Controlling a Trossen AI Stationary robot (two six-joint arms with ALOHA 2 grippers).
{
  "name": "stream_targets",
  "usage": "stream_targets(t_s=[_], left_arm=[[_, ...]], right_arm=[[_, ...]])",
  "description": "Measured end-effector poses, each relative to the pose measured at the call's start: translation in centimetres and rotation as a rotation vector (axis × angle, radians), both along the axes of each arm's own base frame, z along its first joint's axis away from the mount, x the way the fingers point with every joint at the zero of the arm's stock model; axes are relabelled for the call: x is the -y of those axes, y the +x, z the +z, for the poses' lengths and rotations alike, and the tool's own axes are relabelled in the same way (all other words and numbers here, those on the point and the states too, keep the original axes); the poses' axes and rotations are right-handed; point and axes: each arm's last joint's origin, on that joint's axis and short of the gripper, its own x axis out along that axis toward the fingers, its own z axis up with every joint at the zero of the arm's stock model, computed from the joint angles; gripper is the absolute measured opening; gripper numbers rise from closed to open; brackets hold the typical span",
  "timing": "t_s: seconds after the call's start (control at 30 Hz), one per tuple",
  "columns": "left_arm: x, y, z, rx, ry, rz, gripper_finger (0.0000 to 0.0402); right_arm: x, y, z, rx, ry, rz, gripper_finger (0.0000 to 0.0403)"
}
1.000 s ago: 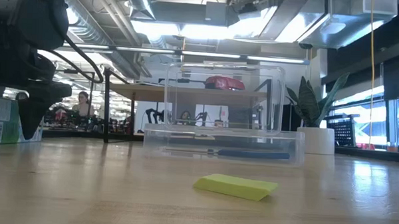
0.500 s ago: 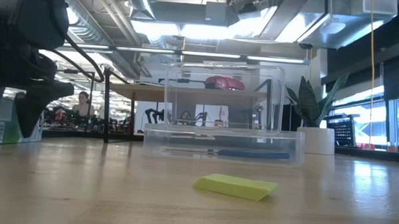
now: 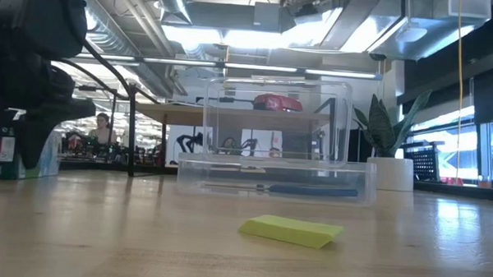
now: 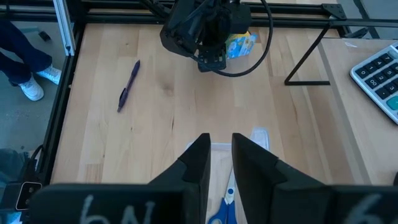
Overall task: Pack school essentials
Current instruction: Put the yellow crayon box into the transparent supply box
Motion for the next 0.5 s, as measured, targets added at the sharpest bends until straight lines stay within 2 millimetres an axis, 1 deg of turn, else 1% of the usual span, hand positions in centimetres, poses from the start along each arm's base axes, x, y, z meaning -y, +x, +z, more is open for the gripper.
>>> stream_targets(t_s=[0.13, 0.37, 0.5], left_arm=[[0.04, 0.09, -0.02, 0.002, -0.006, -0.022, 0.0138], [0.12, 0.2, -0.03, -0.011, -0.024, -0.094, 0.0085], [0.11, 0.17, -0.03, -0.03, -0.028, -0.14, 0.0078]], right_arm=[[0.0, 0.0, 0.0, 0.0, 0.0, -0.001, 0.0069], [0.0, 0.0, 0.0, 0.0, 0.0, 0.0, 0.0069], [-0.01, 0.0, -0.01, 0.0, 0.0, 0.0, 0.0069]])
